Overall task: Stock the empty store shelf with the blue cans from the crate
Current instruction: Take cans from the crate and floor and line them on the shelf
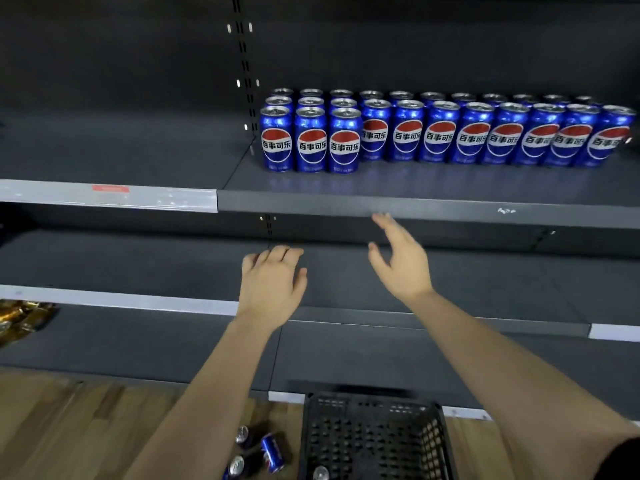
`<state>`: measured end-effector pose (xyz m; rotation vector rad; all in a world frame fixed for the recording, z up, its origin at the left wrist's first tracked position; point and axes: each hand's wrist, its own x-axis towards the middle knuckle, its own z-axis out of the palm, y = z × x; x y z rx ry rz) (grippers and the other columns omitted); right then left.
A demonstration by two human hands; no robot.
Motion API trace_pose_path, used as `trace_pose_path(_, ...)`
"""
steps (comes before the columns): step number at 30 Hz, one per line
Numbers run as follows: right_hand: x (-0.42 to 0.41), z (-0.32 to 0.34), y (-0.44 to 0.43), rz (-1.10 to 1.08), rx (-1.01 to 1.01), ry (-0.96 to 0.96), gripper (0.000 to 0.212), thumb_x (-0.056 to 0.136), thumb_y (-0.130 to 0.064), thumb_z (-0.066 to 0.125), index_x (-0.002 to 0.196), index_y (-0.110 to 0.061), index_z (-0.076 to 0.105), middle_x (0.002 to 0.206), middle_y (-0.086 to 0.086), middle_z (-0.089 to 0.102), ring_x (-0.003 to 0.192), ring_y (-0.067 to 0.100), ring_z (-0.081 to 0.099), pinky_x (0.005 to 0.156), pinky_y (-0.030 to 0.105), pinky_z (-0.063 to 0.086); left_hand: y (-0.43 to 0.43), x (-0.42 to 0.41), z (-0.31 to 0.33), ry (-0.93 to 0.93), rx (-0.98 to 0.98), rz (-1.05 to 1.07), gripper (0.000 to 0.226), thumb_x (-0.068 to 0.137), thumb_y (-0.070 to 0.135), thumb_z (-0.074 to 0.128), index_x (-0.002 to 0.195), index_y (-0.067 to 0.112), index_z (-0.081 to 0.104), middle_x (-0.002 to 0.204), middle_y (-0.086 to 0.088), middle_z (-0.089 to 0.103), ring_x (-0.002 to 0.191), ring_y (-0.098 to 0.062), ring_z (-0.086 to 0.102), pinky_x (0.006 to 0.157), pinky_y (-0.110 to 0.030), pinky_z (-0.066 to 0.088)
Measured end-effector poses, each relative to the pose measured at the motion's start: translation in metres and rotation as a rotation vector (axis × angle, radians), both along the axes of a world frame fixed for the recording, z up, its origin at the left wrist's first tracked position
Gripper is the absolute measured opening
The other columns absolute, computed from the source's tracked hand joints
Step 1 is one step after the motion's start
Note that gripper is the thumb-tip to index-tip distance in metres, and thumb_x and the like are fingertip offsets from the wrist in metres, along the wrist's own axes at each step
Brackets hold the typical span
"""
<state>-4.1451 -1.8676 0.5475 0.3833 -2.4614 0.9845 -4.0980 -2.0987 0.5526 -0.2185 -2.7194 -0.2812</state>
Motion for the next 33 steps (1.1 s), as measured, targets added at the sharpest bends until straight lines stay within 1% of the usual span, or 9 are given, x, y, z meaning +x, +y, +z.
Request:
trace_pose_path(7,0.044,-0.083,0.034,-0.032,0.108,-0.338,0.053,0.096,-0.023,0.056,0.147,-0.018,0.039,0.15,0.003,0.043,0.128,0.025,0.052,0.106,0.029,0.037,0.019,0.029,-0.053,-0.137,-0.044,-0.002,0.044,0.095,0.034,0.043,0.138,0.023,0.043,0.119,0.002,0.062,0.11,-0.021,0.055,0.098,-0.037,0.029)
trace_pose_path(12,0.059,-0.138,0.043,0.002,0.126,-0.469,0.055,0.096,-0.024,0.056,0.147,-0.019,0.038,0.15,0.003,0.042,0.137,0.021,0.04,0.107,0.027,0.034,0.024,0.051,-0.105,-0.222,-0.032,0.027,0.043,0.091,0.032,0.051,0.132,0.02,0.05,0.113,-0.002,0.065,0.108,-0.025,0.057,0.098,-0.042,0.034)
trace_pose_path(17,0.076,-0.206,0.038,0.052,0.176,-0.611,0.056,0.097,-0.026,0.056,0.149,-0.02,0.036,0.151,0.001,0.04,0.136,0.022,0.041,0.104,0.031,0.039,0.021,0.073,-0.171,-0.338,0.007,0.057,0.046,0.089,0.036,0.042,0.13,0.019,0.052,0.118,-0.004,0.063,0.111,-0.027,0.055,0.098,-0.043,0.032)
trace_pose_path(20,0.092,-0.256,0.032,0.076,0.176,-0.702,0.056,0.096,-0.025,0.058,0.148,-0.02,0.037,0.15,0.001,0.042,0.124,0.024,0.051,0.098,0.03,0.042,0.018,0.083,-0.215,-0.386,0.01,0.084,0.05,0.086,0.038,0.035,0.126,0.018,0.057,0.114,-0.005,0.065,0.106,-0.028,0.058,0.094,-0.045,0.037)
trace_pose_path(23,0.108,-0.309,0.025,0.085,0.169,-0.809,0.059,0.095,-0.026,0.059,0.149,-0.023,0.036,0.148,0.001,0.043,0.128,0.022,0.049,0.099,0.03,0.044,0.016,0.093,-0.263,-0.398,0.017,0.093,0.048,0.086,0.036,0.035,0.122,0.016,0.059,0.111,-0.005,0.066,0.102,-0.028,0.061,0.091,-0.046,0.041)
trace_pose_path(24,0.112,-0.327,0.023,0.085,0.174,-0.839,0.06,0.095,-0.028,0.06,0.149,-0.024,0.036,0.148,0.001,0.043,0.124,0.02,0.052,0.096,0.03,0.046,0.014,0.095,-0.279,-0.409,0.024,0.09,0.047,0.087,0.036,0.035,0.122,0.015,0.059,0.111,-0.005,0.066,0.101,-0.028,0.061,0.091,-0.046,0.041)
trace_pose_path(27,0.118,-0.382,0.018,0.102,0.2,-0.917,0.06,0.094,-0.03,0.059,0.149,-0.028,0.034,0.146,0.001,0.044,0.091,0.009,0.061,0.078,0.024,0.045,0.011,0.102,-0.33,-0.453,0.037,0.1,0.045,0.086,0.036,0.036,0.121,0.017,0.058,0.109,-0.003,0.066,0.1,-0.026,0.061,0.09,-0.045,0.041)
trace_pose_path(31,0.121,-0.462,0.012,0.132,0.253,-0.946,0.059,0.093,-0.03,0.061,0.147,-0.026,0.037,0.146,0.002,0.046,0.124,0.018,0.051,0.092,0.025,0.044,0.004,0.114,-0.404,-0.522,0.019,0.116,0.047,0.086,0.04,0.033,0.12,0.018,0.056,0.115,-0.002,0.063,0.104,-0.027,0.059,0.091,-0.046,0.04)
trace_pose_path(33,0.123,-0.503,0.01,0.153,0.284,-0.983,0.059,0.093,-0.031,0.061,0.147,-0.025,0.037,0.143,0.003,0.05,0.111,0.02,0.06,0.075,0.014,0.045,0.002,0.12,-0.441,-0.543,0.001,0.12,0.044,0.086,0.039,0.036,0.118,0.017,0.056,0.115,-0.003,0.063,0.105,-0.029,0.058,0.092,-0.047,0.039)
